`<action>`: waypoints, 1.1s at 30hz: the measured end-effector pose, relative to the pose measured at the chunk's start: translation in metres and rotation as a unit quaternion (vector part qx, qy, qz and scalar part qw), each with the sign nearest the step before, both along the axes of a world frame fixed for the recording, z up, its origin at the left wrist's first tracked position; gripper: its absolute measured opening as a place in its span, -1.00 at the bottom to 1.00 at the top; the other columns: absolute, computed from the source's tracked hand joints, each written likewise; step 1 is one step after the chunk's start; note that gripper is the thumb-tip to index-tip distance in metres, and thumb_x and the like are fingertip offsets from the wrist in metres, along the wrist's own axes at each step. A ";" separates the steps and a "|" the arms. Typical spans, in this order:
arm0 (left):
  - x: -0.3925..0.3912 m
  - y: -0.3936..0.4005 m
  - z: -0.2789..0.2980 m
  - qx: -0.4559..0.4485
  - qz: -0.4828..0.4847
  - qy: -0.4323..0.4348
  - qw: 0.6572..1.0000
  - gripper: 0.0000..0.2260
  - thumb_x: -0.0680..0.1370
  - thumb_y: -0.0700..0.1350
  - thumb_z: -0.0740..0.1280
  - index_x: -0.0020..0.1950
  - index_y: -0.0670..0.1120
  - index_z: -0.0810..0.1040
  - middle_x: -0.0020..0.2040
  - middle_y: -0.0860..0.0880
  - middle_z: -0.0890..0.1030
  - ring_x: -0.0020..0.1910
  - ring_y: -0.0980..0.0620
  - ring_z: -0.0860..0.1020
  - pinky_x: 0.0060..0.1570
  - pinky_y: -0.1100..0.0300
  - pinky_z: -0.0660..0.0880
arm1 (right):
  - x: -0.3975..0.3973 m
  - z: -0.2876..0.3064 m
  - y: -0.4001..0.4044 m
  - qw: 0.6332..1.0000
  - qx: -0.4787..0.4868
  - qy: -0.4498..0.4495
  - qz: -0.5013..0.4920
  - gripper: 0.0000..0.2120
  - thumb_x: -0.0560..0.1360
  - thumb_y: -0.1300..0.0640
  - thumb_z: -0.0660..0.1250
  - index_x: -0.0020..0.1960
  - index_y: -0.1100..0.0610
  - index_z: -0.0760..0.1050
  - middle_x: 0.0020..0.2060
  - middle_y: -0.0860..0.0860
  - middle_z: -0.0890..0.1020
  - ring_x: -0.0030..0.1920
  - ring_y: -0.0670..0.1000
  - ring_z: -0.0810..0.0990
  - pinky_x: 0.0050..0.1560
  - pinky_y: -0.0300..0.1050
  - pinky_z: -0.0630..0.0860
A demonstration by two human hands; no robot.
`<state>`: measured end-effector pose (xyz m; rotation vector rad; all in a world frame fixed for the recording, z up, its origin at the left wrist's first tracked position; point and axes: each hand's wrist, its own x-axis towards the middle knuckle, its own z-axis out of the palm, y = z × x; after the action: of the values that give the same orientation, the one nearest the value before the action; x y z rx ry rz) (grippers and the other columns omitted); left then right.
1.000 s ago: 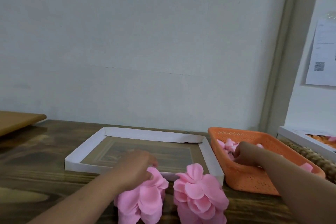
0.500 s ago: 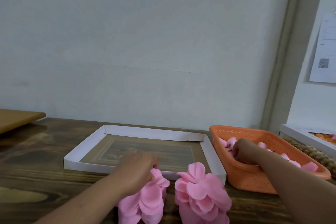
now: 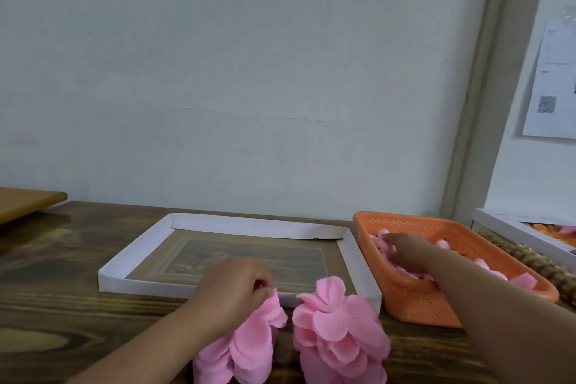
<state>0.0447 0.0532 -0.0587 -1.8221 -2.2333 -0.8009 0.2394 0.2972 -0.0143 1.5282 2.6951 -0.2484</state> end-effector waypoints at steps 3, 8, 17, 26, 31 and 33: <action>-0.003 -0.001 0.008 0.005 -0.006 -0.142 0.990 -0.81 0.49 -0.17 0.37 -0.29 0.06 0.59 -0.31 0.14 0.61 -0.31 0.22 0.53 -0.27 0.39 0.42 | 0.001 0.004 0.001 1.000 0.016 0.004 0.006 -0.80 0.58 0.08 0.17 0.14 0.09 0.47 -0.03 -0.01 0.63 -0.15 -0.07 0.63 -0.22 -0.28 0.48; -0.011 -0.005 0.014 -0.026 0.023 -0.164 0.986 -0.82 0.50 -0.19 0.35 -0.26 0.03 0.60 -0.24 0.08 0.66 -0.23 0.14 0.60 -0.21 0.30 0.49 | 0.002 -0.003 0.009 0.994 0.076 0.055 0.049 -0.95 0.51 0.14 0.27 -0.07 0.05 0.51 -0.15 0.04 0.64 -0.16 0.01 0.60 -0.12 -0.17 0.53; -0.010 -0.010 0.017 0.081 0.072 -0.188 0.976 -0.82 0.51 -0.23 0.33 -0.28 -0.06 0.48 -0.31 -0.04 0.60 -0.35 0.07 0.51 -0.30 0.24 0.44 | 0.000 0.004 0.008 0.991 0.086 0.101 -0.028 -0.86 0.46 0.14 0.33 -0.17 0.22 0.54 -0.27 0.11 0.61 -0.24 0.06 0.53 -0.29 -0.20 0.39; -0.011 -0.005 0.021 0.065 0.081 -0.210 0.972 -0.78 0.48 -0.31 0.30 -0.05 0.01 0.60 -0.31 0.19 0.53 -0.28 0.29 0.48 -0.37 0.47 0.31 | 0.014 -0.002 0.018 0.987 0.127 0.068 -0.064 -0.82 0.53 0.15 0.21 -0.21 0.16 0.50 -0.25 0.09 0.62 -0.26 0.06 0.54 -0.27 -0.22 0.45; -0.012 -0.006 0.034 0.103 0.095 -0.167 0.976 -0.76 0.49 -0.21 0.35 -0.31 0.10 0.52 -0.30 0.11 0.61 -0.28 0.18 0.55 -0.33 0.33 0.42 | 0.019 -0.008 0.032 0.975 0.149 0.139 -0.085 -0.85 0.50 0.27 0.21 -0.10 0.19 0.56 -0.21 0.12 0.63 -0.21 0.10 0.58 -0.24 -0.16 0.49; -0.012 -0.006 0.042 0.125 0.091 -0.153 0.976 -0.80 0.49 -0.18 0.33 -0.30 0.05 0.47 -0.34 0.06 0.59 -0.31 0.09 0.54 -0.36 0.31 0.37 | 0.019 -0.008 0.035 0.973 0.152 0.153 -0.086 -0.80 0.49 0.34 0.17 -0.04 0.19 0.55 -0.13 0.14 0.64 -0.18 0.11 0.57 -0.22 -0.15 0.47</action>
<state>0.0327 0.0477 -0.0169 -1.4384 -2.3019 -1.3323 0.2587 0.3319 -0.0227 1.9624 2.9464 -0.0807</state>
